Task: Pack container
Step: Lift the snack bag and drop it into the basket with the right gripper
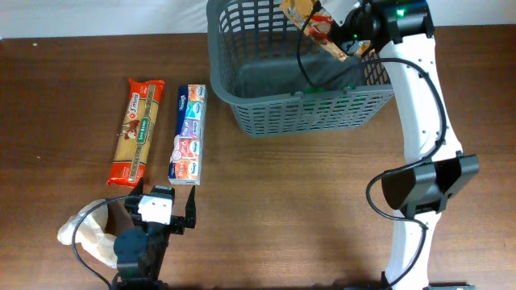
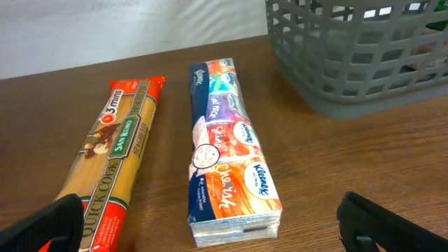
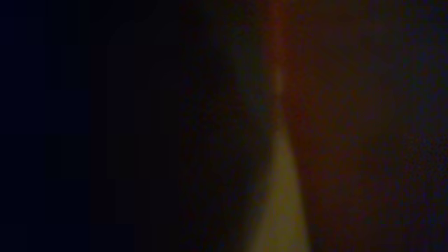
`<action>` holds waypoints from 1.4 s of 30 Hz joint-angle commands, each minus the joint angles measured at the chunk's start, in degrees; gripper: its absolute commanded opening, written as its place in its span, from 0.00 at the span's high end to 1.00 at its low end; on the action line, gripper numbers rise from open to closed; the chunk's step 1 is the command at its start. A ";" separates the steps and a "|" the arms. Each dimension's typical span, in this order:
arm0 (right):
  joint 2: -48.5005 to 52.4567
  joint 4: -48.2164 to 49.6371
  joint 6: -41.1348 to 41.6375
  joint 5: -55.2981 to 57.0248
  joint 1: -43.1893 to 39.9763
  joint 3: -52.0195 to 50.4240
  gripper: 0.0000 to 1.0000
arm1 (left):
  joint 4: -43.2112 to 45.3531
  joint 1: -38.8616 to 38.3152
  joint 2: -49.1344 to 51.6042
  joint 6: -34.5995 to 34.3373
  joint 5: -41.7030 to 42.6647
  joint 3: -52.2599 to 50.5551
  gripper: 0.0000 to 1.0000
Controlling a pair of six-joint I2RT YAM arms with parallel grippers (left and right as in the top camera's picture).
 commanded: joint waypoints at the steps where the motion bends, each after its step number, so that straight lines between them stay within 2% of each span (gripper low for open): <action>1: -1.46 1.97 -3.74 -0.02 -1.64 -2.05 0.96 | -0.02 0.31 0.15 0.13 -0.42 -0.48 0.01; 24: -0.66 1.99 -3.91 -3.58 -3.93 -10.62 0.96 | -0.02 0.31 0.15 0.13 -0.42 -0.48 0.01; 27: -0.66 2.36 -3.89 -3.56 -3.93 -10.75 0.92 | -0.02 0.31 0.15 0.13 -0.42 -0.48 0.01; 30: -0.66 2.86 -3.89 -3.56 -3.93 -10.75 0.78 | -0.02 0.31 0.15 0.15 -0.44 -0.48 0.01; 31: -0.66 3.04 -3.89 -3.56 -3.93 -10.75 0.70 | -0.02 0.31 0.15 0.15 -0.44 -0.48 0.01; 32: -0.66 3.19 -3.87 -3.56 -3.91 -10.73 0.53 | -0.02 0.31 0.15 0.13 -0.42 -0.48 0.01; 35: -0.66 3.93 -3.67 -3.56 -3.87 -10.73 0.47 | -0.02 0.31 0.15 0.15 -0.42 -0.48 0.01; 36: -0.66 4.13 -3.67 -3.56 -3.87 -10.73 0.40 | -0.02 0.31 0.15 0.15 -0.42 -0.48 0.01; 38: -0.66 4.57 -3.67 -3.56 -3.87 -10.73 0.20 | -0.02 0.31 0.15 0.13 -0.44 -0.48 0.01; 39: -0.66 4.74 -3.67 -3.56 -3.87 -10.73 0.01 | -0.02 0.31 0.15 0.13 -0.42 -0.48 0.01; 42: -0.68 5.70 -2.14 -3.56 -3.87 -10.60 0.01 | -0.02 0.31 0.15 0.15 -0.42 -0.48 0.01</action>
